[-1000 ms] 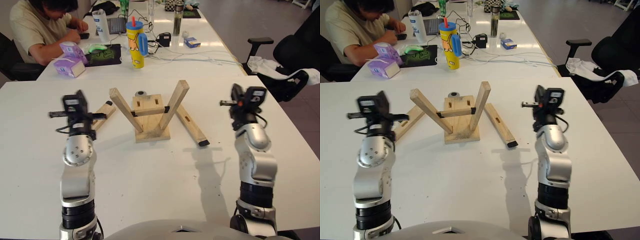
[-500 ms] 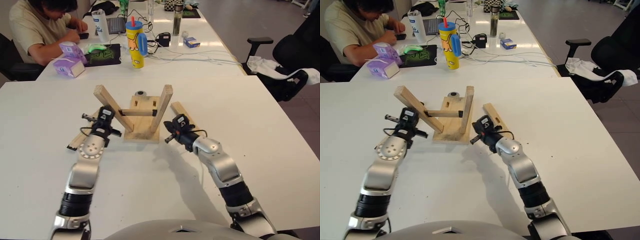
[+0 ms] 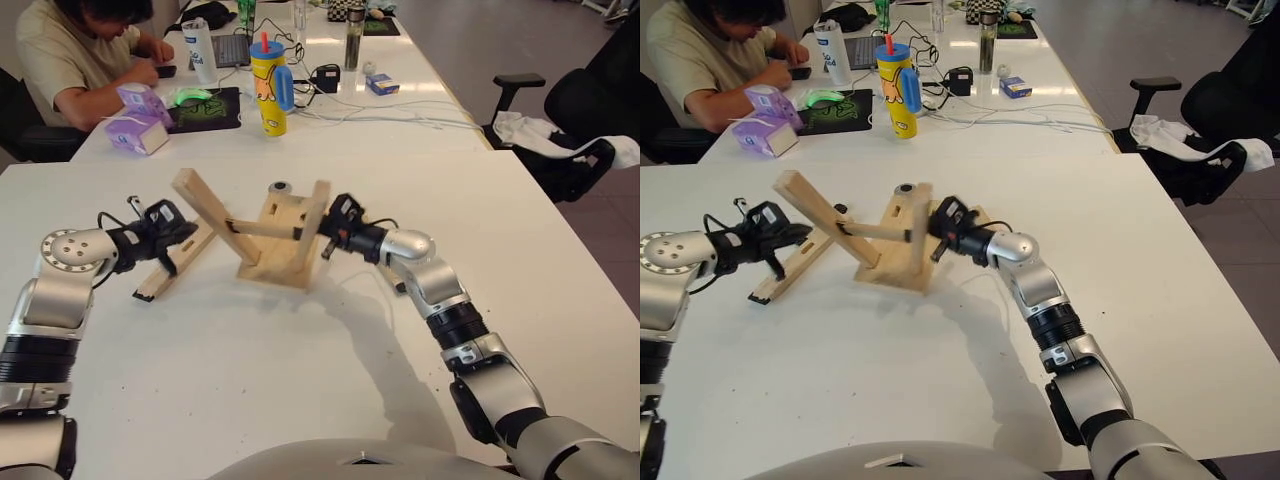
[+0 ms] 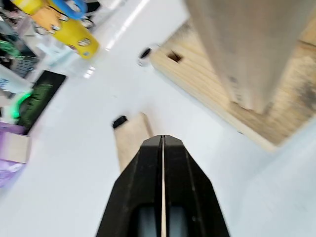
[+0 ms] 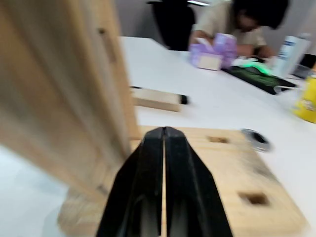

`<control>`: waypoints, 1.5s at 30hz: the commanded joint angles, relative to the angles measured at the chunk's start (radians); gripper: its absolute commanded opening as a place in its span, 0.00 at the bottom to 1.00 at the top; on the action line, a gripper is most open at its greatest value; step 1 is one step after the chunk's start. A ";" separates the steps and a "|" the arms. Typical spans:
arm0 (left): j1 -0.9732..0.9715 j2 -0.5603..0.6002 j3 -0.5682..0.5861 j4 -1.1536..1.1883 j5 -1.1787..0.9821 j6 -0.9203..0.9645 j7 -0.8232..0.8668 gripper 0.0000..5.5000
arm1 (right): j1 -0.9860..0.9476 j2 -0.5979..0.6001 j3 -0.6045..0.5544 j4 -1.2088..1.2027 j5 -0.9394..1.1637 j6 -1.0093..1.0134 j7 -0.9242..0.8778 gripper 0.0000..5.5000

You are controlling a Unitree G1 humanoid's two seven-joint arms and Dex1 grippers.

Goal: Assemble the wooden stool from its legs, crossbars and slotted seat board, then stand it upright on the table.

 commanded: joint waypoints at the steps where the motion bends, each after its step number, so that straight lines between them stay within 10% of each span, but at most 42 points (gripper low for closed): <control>1: 0.096 0.077 -0.041 0.002 0.001 0.054 -0.098 0.01 | 0.069 0.022 0.098 -0.150 0.032 0.053 0.082 0.00; 8: 0.266 0.128 -0.025 -0.185 -0.098 0.165 -0.213 0.01 | 0.072 -0.001 0.012 -0.034 -0.140 0.008 -0.184 0.00; 21: 0.475 0.221 0.017 -0.304 -0.165 0.108 -0.304 0.01 | 0.099 -0.127 0.201 0.053 -0.326 0.165 -0.036 0.00; 45: -0.113 -0.382 -0.314 0.314 0.241 -0.171 0.288 0.01 | 0.191 -0.053 0.240 -0.081 -0.333 0.382 -0.180 0.00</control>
